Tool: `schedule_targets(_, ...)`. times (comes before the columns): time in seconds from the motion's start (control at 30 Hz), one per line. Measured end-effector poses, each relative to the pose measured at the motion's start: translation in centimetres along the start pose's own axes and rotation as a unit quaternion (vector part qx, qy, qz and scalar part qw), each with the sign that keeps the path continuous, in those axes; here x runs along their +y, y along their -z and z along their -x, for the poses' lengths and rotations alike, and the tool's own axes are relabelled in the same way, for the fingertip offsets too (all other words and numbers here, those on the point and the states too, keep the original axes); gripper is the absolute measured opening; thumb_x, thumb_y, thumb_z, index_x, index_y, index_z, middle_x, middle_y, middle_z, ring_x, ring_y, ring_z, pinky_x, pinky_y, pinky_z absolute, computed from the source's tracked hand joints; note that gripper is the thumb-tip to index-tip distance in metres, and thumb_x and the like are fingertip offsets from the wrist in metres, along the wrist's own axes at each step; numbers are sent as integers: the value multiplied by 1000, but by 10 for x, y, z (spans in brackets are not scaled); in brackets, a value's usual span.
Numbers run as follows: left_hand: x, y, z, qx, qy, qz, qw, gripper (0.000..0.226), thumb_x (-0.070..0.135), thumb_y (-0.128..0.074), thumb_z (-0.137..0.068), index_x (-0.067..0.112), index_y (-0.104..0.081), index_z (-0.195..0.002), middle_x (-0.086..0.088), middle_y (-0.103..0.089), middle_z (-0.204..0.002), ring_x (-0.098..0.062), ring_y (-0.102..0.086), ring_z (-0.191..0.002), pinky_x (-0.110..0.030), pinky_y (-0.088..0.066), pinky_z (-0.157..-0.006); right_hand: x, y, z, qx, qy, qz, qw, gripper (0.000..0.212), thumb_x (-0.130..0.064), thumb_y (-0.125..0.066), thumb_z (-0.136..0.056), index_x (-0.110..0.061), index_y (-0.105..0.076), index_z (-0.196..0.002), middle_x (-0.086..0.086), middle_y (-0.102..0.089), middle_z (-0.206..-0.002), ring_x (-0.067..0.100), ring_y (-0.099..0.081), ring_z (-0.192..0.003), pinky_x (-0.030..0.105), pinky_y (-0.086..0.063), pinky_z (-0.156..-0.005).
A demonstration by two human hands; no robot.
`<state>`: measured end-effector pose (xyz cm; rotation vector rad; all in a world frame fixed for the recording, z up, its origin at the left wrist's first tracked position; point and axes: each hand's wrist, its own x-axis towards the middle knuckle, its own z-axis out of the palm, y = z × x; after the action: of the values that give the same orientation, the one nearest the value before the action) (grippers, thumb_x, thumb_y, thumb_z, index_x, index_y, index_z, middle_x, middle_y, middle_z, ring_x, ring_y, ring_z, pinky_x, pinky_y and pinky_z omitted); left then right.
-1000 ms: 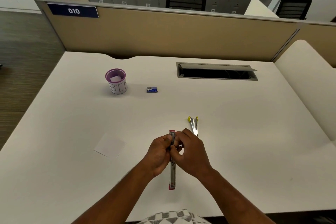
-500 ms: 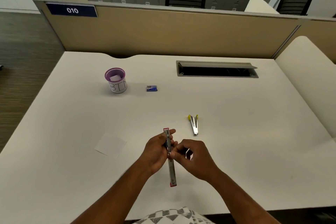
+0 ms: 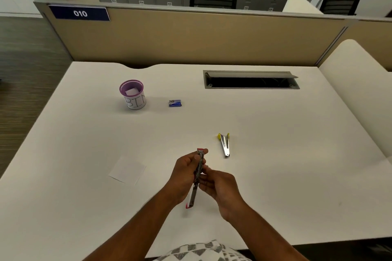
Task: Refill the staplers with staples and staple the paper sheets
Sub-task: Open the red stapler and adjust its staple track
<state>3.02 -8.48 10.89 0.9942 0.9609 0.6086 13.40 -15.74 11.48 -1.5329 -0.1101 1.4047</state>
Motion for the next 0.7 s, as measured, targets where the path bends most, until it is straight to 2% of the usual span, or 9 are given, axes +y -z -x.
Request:
schedule_targets(0.07, -2, 1, -1, 11, -11, -53, 998, 29, 21, -45, -106, 21, -72, -116, 2, -66, -84, -12, -67, -81, -28, -57, -80, 3, -1, -1, -13, -26, -43, 999, 21, -16, -59, -101, -6, -77, -106, 14, -80, -99, 24, -78, -94, 34, -62, -84)
schedule_targets(0.17, -2, 1, 0, 12, -21, -73, 997, 21, 24, -52, -103, 24, -72, -98, -1, -65, -81, -12, -63, -77, -21, -54, -74, 5, 0, -3, -33, -57, -107, 992, 24, -10, -54, -103, 2, -74, -109, 20, -78, -102, 28, -78, -95, 38, -59, -88)
schedule_targets(0.23, -2, 1, -1, 13, -24, -78, 997, 21, 25, -53, -103, 30, -73, -99, 0, -65, -81, -10, -64, -76, -19, -55, -75, 7, 0, -5, -40, -66, -127, 989, 24, -7, -52, -103, 4, -73, -108, 22, -78, -102, 29, -78, -94, 39, -59, -88)
schedule_targets(0.3, -3, 3, -3, 20, -26, -78, 996, 23, 22, -51, -104, 32, -71, -107, 0, -66, -83, -9, -65, -78, -22, -56, -78, 7, 0, -6, -43, -61, -108, 991, 23, -10, -54, -102, 0, -74, -108, 19, -79, -102, 28, -78, -95, 40, -59, -91)
schedule_targets(0.43, -3, 8, -10, 49, -10, -36, 998, 28, 12, -43, -106, 18, -64, -124, -5, -61, -87, -16, -64, -83, -25, -56, -79, 10, -3, -9, -38, -13, 11, 999, 22, -25, -61, -98, -13, -78, -107, 6, -81, -101, 20, -77, -98, 39, -59, -95)
schedule_targets(0.57, -4, 11, -19, 99, 19, -13, 995, 26, 6, -44, -104, 10, -65, -120, -8, -59, -82, -22, -61, -80, -30, -57, -76, 16, -4, -9, -34, 21, 35, 999, 22, -25, -58, -100, -18, -78, -105, 1, -81, -99, 18, -78, -94, 34, -61, -90)
schedule_targets(0.7, -2, 8, -29, 128, 67, -16, 989, 20, 7, -55, -101, 4, -68, -115, -11, -64, -88, -25, -62, -82, -41, -57, -91, 23, -2, -12, -21, 40, 34, 998, 21, -14, -55, -103, -13, -76, -103, 3, -81, -96, 22, -78, -90, 33, -63, -83)
